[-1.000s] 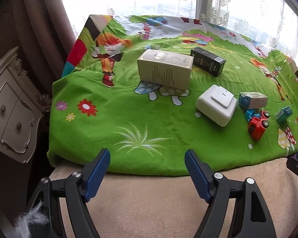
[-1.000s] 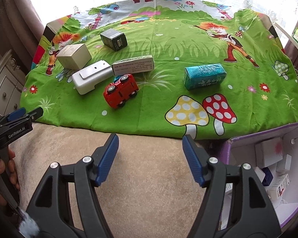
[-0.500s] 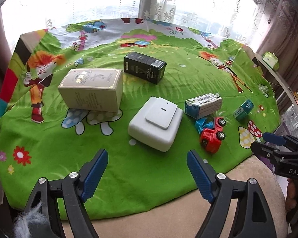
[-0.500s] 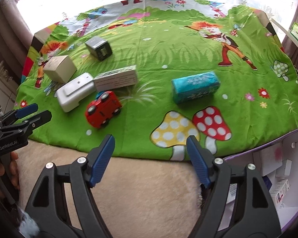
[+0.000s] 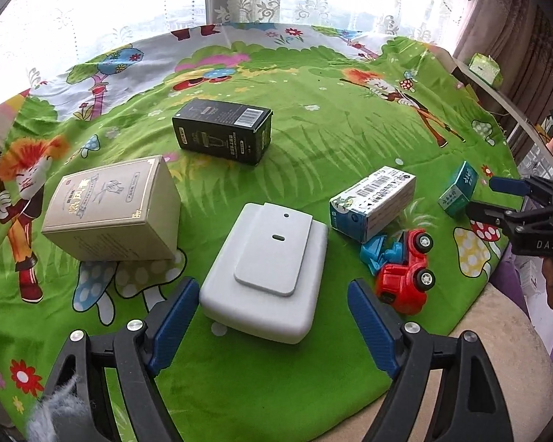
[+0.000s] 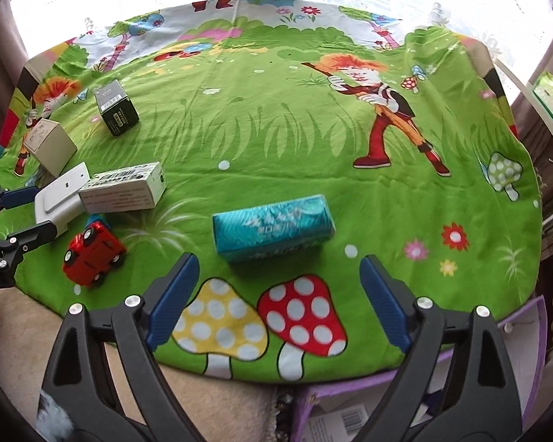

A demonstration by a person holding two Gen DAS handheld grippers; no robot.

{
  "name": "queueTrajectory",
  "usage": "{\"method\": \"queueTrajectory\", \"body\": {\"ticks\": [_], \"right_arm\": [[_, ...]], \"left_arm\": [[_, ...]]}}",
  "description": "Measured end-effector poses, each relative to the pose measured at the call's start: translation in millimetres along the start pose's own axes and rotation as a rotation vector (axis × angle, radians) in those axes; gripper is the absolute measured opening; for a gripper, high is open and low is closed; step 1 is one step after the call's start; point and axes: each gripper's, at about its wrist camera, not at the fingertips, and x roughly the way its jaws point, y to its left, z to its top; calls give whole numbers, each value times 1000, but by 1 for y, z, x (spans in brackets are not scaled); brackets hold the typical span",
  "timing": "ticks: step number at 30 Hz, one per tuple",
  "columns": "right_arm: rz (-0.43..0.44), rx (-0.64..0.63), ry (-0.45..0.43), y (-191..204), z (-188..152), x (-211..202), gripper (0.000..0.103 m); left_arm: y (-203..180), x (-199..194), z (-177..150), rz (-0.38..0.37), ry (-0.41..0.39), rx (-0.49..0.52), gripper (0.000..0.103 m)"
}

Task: Organize rigid objects

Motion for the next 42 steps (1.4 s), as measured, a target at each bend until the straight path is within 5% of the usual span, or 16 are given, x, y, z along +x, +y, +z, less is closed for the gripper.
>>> {"method": "queueTrajectory", "body": {"ticks": [10, 13, 19, 31, 42], "right_arm": [[17, -48, 24, 2, 12, 28, 90], [17, -52, 39, 4, 10, 35, 76], [13, -24, 24, 5, 8, 34, 76], [15, 51, -24, 8, -8, 0, 76], [30, 62, -36, 16, -34, -25, 76]], "left_arm": [[-1, 19, 5, -23, 36, 9, 83], [-3, 21, 5, 0, 34, 21, 73], [-6, 18, 2, 18, 27, 31, 67], [-2, -10, -10, 140, -23, -57, 66], [-9, -40, -30, 163, -70, -117, 65]]}}
